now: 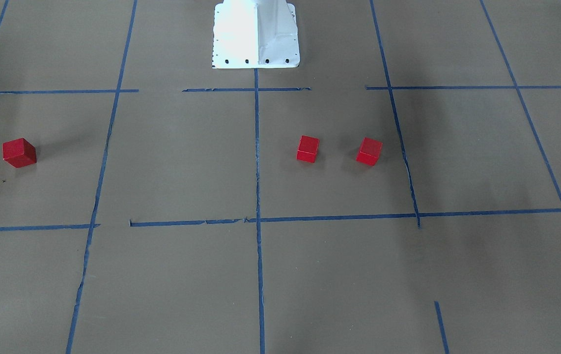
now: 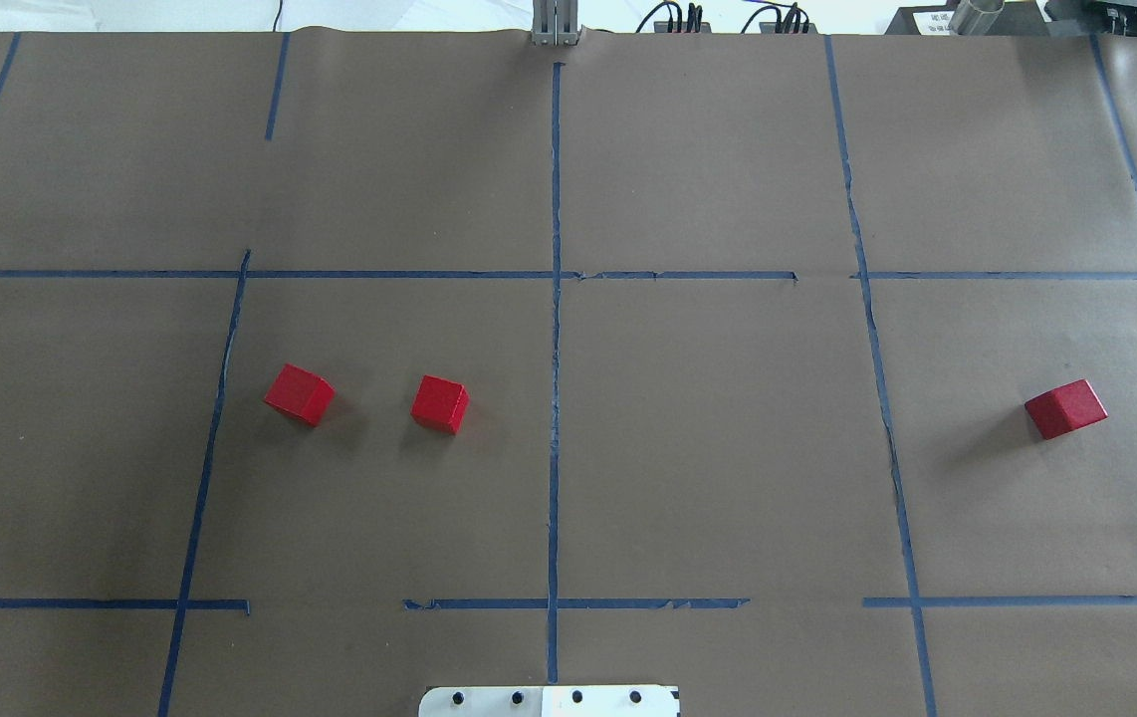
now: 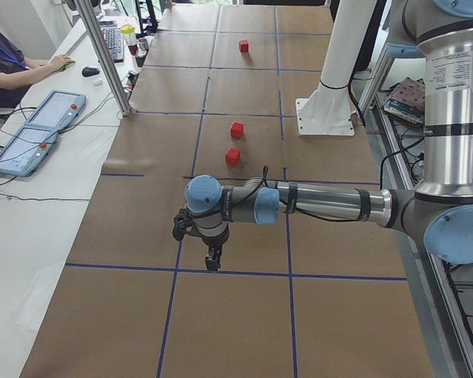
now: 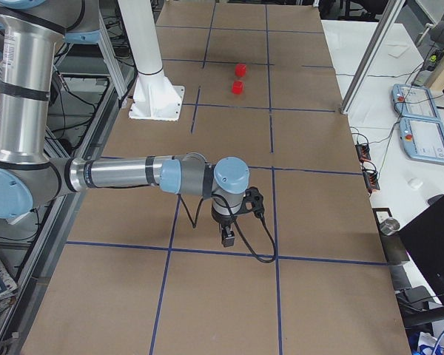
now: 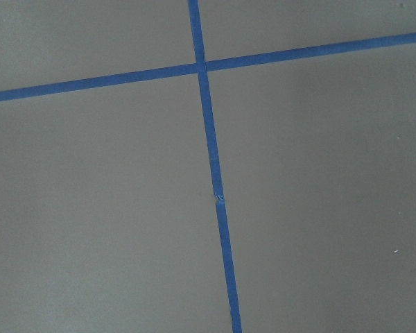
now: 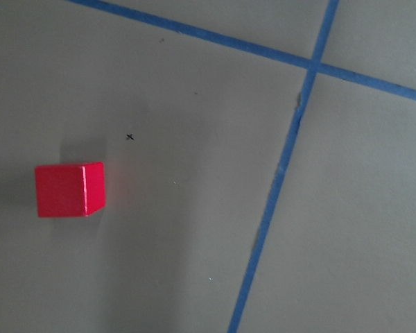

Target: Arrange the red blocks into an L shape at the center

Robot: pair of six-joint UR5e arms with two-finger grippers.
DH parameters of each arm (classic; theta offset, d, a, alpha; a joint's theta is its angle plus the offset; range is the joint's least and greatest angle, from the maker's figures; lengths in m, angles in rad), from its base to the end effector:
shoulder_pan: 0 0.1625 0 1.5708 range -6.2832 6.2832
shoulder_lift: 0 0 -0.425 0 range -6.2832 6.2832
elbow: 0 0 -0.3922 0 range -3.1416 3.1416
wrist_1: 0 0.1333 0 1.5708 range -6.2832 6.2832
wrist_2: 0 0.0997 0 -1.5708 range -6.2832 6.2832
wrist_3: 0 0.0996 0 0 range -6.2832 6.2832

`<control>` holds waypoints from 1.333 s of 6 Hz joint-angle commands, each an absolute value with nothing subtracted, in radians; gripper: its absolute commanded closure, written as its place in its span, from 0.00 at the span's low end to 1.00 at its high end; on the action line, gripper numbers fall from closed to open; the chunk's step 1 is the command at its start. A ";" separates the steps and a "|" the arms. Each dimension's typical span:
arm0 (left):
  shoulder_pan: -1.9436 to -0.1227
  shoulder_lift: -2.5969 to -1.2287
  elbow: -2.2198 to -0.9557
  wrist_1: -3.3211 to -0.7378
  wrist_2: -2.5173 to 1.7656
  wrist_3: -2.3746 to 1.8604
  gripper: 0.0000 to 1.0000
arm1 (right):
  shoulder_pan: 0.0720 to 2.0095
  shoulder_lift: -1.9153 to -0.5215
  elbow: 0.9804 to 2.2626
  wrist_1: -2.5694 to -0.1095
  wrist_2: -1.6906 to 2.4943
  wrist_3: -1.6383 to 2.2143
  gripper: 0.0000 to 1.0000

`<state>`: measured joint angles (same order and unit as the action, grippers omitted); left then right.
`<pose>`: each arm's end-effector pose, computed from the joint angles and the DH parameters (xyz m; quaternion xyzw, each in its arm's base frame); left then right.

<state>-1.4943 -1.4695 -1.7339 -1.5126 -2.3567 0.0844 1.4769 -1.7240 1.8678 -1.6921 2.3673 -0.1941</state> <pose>-0.0284 -0.4519 0.6311 0.0032 0.3829 0.0749 0.9207 0.0220 -0.4285 0.5937 0.0298 -0.3868 -0.1366 0.9115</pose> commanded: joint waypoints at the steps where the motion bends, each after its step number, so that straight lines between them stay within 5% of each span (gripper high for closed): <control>1: -1.494 -1.470 -1.736 -1.513 -2.359 0.083 0.00 | 1.302 -1.704 1.865 -1.441 2.370 0.163 0.00; 3: -1.494 -1.470 -1.736 -1.513 -2.359 0.083 0.00 | 1.089 -1.704 1.858 -1.226 2.247 0.448 0.00; 8: -1.494 -1.470 -1.735 -1.513 -2.359 0.083 0.00 | 0.950 -1.697 1.712 -1.137 2.197 0.460 0.00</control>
<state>-1.4941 -1.4696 -1.7361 -1.5125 -2.3593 0.0829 0.9784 -1.6979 1.7437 -1.1386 2.2136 0.4611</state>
